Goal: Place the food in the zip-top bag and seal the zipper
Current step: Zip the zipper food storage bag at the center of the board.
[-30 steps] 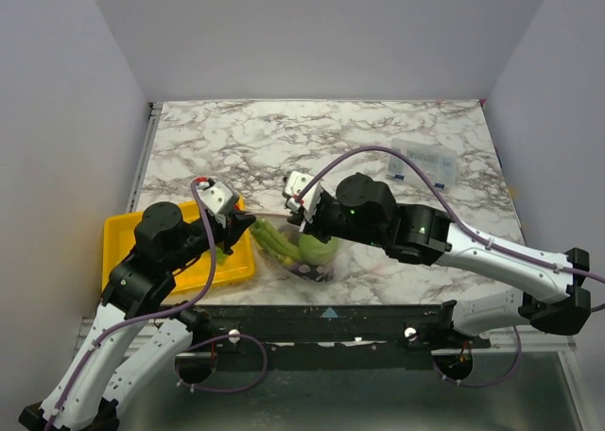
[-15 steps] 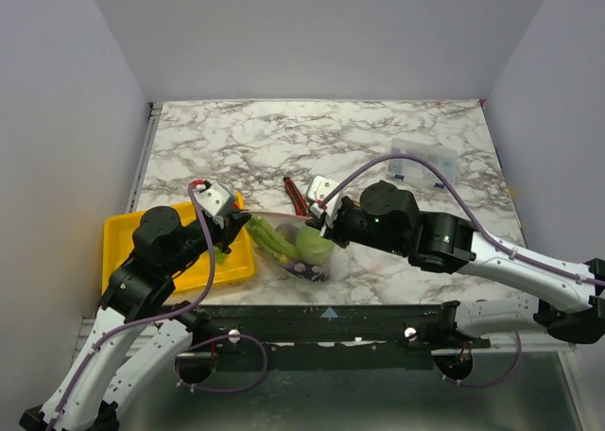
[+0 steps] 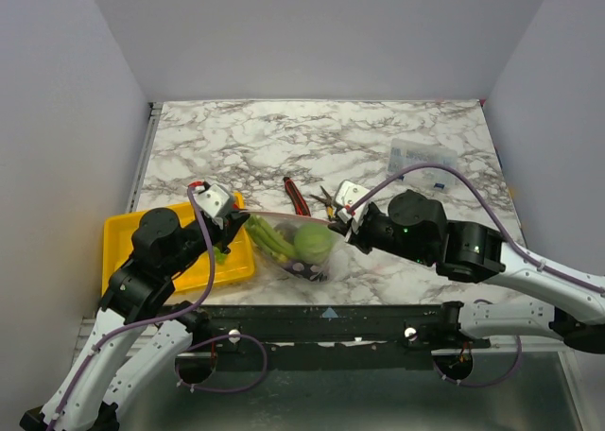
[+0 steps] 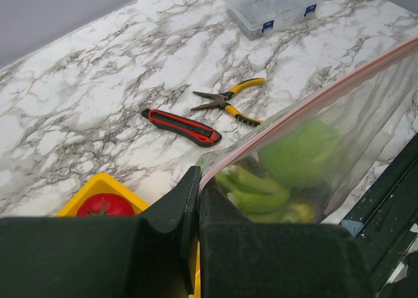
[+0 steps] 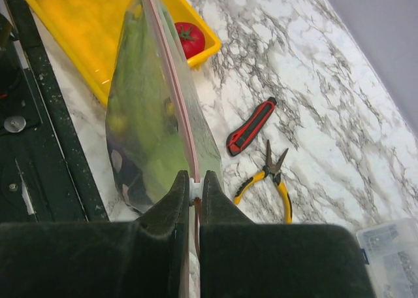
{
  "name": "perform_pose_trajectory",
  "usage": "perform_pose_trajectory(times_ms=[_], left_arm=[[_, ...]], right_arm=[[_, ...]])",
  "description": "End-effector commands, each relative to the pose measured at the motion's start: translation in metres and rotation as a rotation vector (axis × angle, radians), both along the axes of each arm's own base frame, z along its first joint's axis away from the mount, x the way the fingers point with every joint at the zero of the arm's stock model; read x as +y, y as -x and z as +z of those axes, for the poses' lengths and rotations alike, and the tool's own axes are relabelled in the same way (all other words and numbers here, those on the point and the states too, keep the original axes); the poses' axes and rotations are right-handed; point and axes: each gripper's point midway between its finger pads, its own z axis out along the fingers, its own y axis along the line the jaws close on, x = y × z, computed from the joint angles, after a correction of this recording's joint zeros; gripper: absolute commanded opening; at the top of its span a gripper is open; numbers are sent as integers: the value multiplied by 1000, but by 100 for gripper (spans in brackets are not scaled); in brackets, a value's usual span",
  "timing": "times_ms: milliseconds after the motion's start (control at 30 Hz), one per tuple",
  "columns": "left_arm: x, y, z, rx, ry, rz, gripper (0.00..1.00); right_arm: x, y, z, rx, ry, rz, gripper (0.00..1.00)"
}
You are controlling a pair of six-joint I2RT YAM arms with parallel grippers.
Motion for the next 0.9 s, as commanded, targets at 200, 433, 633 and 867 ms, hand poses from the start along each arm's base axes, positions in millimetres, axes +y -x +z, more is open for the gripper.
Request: perform_pose_trajectory(times_ms=[200, 433, 633, 867], left_arm=[[17, -12, 12, -57, -4, 108, 0], [19, -11, 12, -57, -4, 114, 0], [19, -10, 10, -52, -1, 116, 0], [19, -10, 10, -54, -7, 112, 0]], right_arm=[[-54, 0, -11, 2, 81, -110, 0], [-69, 2, -11, -14, 70, -130, 0], [-71, 5, -8, -12, 58, -115, 0], [-70, 9, -8, 1, 48, -98, 0]])
